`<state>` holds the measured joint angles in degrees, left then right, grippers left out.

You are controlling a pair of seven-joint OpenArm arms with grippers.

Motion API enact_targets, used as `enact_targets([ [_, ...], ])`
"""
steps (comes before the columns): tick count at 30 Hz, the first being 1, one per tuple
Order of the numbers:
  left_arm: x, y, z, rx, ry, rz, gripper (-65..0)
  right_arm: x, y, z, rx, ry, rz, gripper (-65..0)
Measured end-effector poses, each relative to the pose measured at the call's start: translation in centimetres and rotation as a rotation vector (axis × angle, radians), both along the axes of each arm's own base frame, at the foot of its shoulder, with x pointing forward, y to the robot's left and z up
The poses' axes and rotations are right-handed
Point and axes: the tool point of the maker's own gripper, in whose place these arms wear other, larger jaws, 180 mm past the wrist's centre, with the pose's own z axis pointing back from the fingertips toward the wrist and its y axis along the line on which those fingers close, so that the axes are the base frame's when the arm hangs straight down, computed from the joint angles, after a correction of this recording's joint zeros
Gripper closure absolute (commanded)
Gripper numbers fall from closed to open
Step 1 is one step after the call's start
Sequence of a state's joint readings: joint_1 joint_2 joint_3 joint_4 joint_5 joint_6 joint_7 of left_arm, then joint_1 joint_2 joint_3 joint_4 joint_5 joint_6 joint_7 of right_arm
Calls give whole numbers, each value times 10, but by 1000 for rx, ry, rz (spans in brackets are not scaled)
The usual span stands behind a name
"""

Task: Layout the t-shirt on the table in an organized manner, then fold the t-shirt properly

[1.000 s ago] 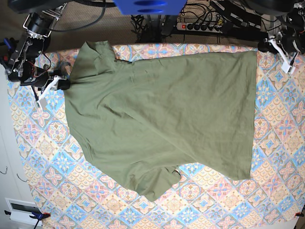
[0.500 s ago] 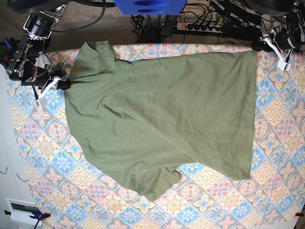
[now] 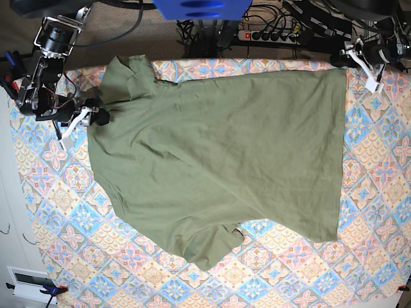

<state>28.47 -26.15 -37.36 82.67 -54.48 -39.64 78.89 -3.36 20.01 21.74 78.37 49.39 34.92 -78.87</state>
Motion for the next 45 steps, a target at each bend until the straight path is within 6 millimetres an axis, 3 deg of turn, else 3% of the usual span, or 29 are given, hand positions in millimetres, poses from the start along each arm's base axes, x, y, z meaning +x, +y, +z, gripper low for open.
enact_targets([
  [4, 3, -6, 9, 18, -13, -41, -333, 0, 0, 0, 0, 0, -1, -329],
  [7, 30, 0, 33, -10, -168, 24, -333, 0, 0, 0, 0, -1, -2, -329],
  [11, 40, 4, 39, 6, -190, 15, -333, 1, 0, 1, -1, -2, -1, -329],
  [24, 38, 15, 12, 10, -118, 72, -333, 7, -1, 3, -9, -10, 1, -329],
  [29, 42, 1, 9, -29, -141, 83, -328, 18, 0, 11, 3, -47, -2, -329],
  [32, 42, -20, 4, -66, -120, 6, -326, 13, -1, 7, -10, -24, 3, -329],
  [35, 46, -39, 2, -108, -124, -37, -261, 13, -1, 7, -10, -25, 2, -329],
  [41, 36, -46, -2, -141, -97, -38, 0, 13, -1, 7, -7, -25, 3, -329],
  [45, 38, -44, -1, -128, -86, -58, 0, 11, 2, 5, -10, -16, 14, -329],
])
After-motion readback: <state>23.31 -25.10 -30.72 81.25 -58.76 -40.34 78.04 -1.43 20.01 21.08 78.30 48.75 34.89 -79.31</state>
